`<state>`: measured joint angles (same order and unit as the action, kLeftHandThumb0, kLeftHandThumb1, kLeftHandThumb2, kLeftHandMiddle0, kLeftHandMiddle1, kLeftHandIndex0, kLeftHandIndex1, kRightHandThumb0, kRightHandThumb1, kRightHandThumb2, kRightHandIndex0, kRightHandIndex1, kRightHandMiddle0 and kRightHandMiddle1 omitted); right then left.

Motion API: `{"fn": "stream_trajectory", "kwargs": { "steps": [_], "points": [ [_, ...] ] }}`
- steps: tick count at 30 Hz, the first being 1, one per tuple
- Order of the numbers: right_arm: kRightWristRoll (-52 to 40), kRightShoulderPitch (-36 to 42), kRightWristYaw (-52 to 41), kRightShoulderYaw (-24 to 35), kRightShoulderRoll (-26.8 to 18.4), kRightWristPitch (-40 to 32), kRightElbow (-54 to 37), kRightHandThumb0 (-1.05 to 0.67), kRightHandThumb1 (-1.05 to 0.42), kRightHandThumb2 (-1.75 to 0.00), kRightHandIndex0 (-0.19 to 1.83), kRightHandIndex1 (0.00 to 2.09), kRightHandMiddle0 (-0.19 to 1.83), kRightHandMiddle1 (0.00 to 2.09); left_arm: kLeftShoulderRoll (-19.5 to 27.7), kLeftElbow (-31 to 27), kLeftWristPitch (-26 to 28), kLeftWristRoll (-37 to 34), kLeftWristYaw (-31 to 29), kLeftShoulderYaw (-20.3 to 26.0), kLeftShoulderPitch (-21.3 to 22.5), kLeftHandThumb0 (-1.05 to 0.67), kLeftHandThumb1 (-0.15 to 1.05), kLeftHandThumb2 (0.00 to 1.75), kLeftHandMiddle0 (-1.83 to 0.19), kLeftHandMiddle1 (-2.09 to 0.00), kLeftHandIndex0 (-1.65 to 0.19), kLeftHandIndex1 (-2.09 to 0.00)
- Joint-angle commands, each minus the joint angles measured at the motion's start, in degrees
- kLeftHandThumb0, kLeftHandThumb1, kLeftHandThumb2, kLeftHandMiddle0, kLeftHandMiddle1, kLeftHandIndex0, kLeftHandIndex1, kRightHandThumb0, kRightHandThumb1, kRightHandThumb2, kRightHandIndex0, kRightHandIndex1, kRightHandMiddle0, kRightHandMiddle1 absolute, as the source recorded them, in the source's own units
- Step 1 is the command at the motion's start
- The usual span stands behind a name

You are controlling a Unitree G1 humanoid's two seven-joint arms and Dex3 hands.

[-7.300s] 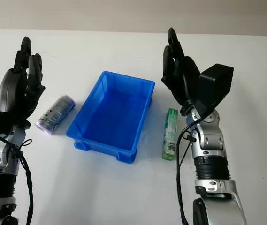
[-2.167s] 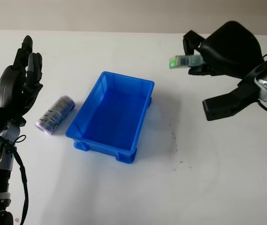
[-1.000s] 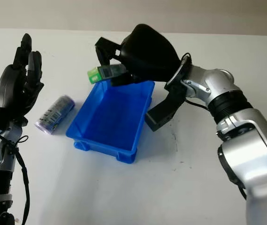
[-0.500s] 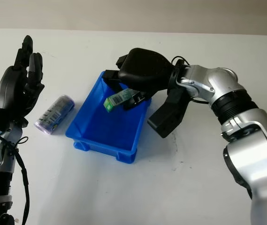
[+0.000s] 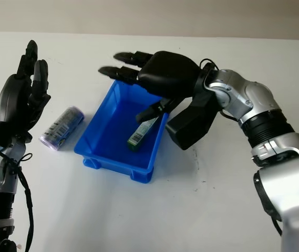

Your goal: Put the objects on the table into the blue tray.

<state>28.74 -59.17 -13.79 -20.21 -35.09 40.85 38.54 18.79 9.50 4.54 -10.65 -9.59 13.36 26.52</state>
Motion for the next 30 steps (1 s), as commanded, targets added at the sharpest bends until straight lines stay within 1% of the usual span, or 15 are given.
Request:
{"fn": "stream_trajectory", "kwargs": {
  "steps": [1, 4, 7, 11, 15, 18, 23, 28, 30],
  "points": [
    [-6.6, 2.6, -1.8, 4.2, 1.7, -2.7, -0.5, -0.95, -1.05, -0.62, -0.19, 0.00, -0.19, 0.00, -0.2, -1.0, -0.3, 0.2, 0.2, -0.1, -0.5, -0.79, 1.05, 0.66, 0.19, -0.03, 0.19, 0.00],
    [-16.5, 6.3, -5.2, 9.3, 3.9, -7.8, -1.1, -0.94, -1.05, -0.66, -0.19, 0.00, -0.19, 0.00, -0.1, -1.0, -0.2, 0.1, 0.0, 0.1, -0.6, -0.79, 1.05, 0.65, 0.19, -0.02, 0.19, 0.00],
    [-21.3, 10.8, -5.3, 13.0, 5.7, -13.7, -4.6, -0.90, -1.05, -0.72, -0.19, 0.00, -0.19, 0.00, 0.2, -1.0, 0.0, 0.1, -0.2, 0.2, -0.7, -0.80, 1.05, 0.65, 0.19, -0.02, 0.19, 0.00],
    [-27.3, 17.6, -3.9, 17.9, 9.0, -28.0, -13.5, -0.87, -1.05, -0.72, -0.19, 0.00, -0.19, 0.00, 0.3, -0.9, 0.0, 0.0, -0.3, 0.4, -0.7, -0.79, 1.05, 0.65, 0.19, -0.02, 0.19, 0.00],
    [-35.3, 22.1, -4.4, 22.8, 12.5, -38.1, -19.4, -0.82, -1.05, -0.71, -0.19, 0.00, -0.19, 0.00, 0.5, -0.5, -0.2, -0.2, -0.9, 0.6, -0.5, -0.79, 1.05, 0.65, 0.19, -0.01, 0.19, 0.00],
    [-37.9, 24.7, -3.5, 25.4, 13.5, -41.7, -21.4, -0.80, -1.05, -0.75, -0.19, 0.00, -0.19, 0.00, 0.5, -0.2, -0.3, -0.4, -1.3, 0.7, -0.1, -0.79, 1.05, 0.64, 0.19, -0.01, 0.19, 0.00],
    [-39.8, 25.6, -2.0, 27.6, 14.9, -46.3, -23.6, -0.81, -1.05, -0.76, -0.19, 0.00, -0.19, 0.00, 0.6, 0.4, -0.7, -0.2, -1.4, 0.8, 0.3, -0.80, 1.05, 0.64, 0.19, -0.02, 0.19, 0.00],
    [-40.3, 26.4, 0.4, 29.1, 16.5, -47.7, -23.9, -0.81, -1.05, -0.77, -0.19, 0.00, -0.19, 0.00, 0.4, 1.3, -1.9, 0.1, -1.0, 0.9, 0.6, -0.80, 1.05, 0.64, 0.18, -0.04, 0.19, -0.01],
    [-40.3, 26.8, 1.1, 29.4, 16.9, -48.0, -24.1, -0.81, -1.05, -0.77, -0.19, 0.00, -0.19, 0.00, 0.3, 1.0, -1.5, 0.2, -0.5, 0.8, 0.7, -0.80, 1.05, 0.64, 0.18, -0.05, 0.18, -0.01]
  ]
}}
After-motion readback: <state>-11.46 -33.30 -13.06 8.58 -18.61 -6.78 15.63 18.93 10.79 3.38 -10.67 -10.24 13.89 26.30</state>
